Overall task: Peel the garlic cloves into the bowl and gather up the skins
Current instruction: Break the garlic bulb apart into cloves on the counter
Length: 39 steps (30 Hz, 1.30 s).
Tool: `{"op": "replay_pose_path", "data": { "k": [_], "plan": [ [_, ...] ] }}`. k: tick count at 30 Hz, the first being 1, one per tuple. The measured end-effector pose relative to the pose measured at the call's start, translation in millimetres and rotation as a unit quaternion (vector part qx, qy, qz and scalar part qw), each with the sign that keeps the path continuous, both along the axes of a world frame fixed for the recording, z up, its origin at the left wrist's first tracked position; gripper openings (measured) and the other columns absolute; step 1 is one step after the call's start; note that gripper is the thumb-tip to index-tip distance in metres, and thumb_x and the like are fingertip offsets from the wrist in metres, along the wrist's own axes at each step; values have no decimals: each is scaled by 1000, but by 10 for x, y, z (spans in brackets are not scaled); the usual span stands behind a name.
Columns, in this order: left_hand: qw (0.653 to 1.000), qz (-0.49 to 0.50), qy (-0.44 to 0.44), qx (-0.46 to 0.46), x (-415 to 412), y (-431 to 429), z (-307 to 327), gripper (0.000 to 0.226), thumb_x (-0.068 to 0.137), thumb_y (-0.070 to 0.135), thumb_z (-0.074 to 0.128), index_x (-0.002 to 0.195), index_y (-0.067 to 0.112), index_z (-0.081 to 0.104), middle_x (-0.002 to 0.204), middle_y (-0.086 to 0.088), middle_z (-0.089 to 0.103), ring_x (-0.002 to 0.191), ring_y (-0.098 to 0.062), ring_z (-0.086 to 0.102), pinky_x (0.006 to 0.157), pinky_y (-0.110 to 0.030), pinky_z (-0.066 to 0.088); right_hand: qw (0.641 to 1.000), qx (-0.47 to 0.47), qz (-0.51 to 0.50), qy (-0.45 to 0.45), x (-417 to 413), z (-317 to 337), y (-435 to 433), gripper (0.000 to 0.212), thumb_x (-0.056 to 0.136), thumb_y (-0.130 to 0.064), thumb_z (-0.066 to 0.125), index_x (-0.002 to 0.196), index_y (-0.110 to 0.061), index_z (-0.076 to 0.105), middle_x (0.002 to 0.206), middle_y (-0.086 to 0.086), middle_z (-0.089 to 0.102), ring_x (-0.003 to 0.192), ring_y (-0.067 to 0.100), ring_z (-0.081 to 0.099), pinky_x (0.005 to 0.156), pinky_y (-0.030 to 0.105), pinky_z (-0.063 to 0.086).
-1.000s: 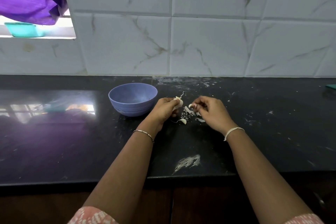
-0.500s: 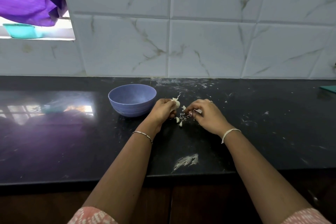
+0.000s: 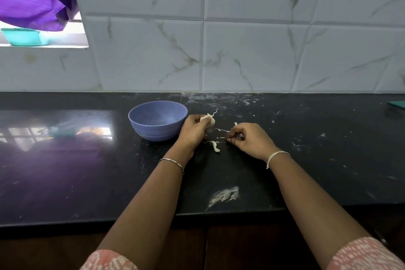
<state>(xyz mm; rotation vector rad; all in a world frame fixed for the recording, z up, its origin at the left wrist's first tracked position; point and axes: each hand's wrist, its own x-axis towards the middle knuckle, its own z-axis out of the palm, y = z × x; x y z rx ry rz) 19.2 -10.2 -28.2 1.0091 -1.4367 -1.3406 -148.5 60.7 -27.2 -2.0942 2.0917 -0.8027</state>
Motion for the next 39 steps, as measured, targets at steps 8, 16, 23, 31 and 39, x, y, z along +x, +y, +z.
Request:
{"op": "replay_pose_path", "data": {
  "k": [8,16,23,31,39],
  "plan": [
    [1000,5,21,8,-4,-71,-23,34,94,19,62,124,4,55,114,-8,67,92,-11,62,80,-27,52,988,-108,-28,-107,29,81,-23,10,83,-11,72,85,-21,69,84,-12,65,85,10,60,76,24,46],
    [989,-54,118,65,-47,-57,-9,49,80,7,77,121,-5,54,106,-19,67,87,-18,66,75,-25,54,882,-68,80,-459,302,145,-137,37,79,-5,78,114,-3,66,103,8,73,88,13,71,80,20,56],
    [973,-76,204,78,-42,15,50,52,59,14,84,102,0,60,95,-19,70,92,-31,66,85,-37,55,810,-90,72,-575,272,102,-156,18,83,-2,71,101,-1,71,97,15,74,93,24,72,82,29,59],
    [987,-38,151,45,-18,67,78,36,73,8,83,100,1,61,93,-15,70,73,-14,67,58,-18,52,788,-89,51,-607,337,69,-157,16,85,-2,69,101,1,70,93,13,74,86,19,73,81,27,59],
    [996,1,63,-61,-45,98,41,36,70,14,87,96,0,68,87,-12,75,79,-19,73,67,-21,56,835,-128,4,-535,376,-10,-207,15,89,2,65,103,-1,71,98,17,73,90,22,72,87,31,57]
  ]
}}
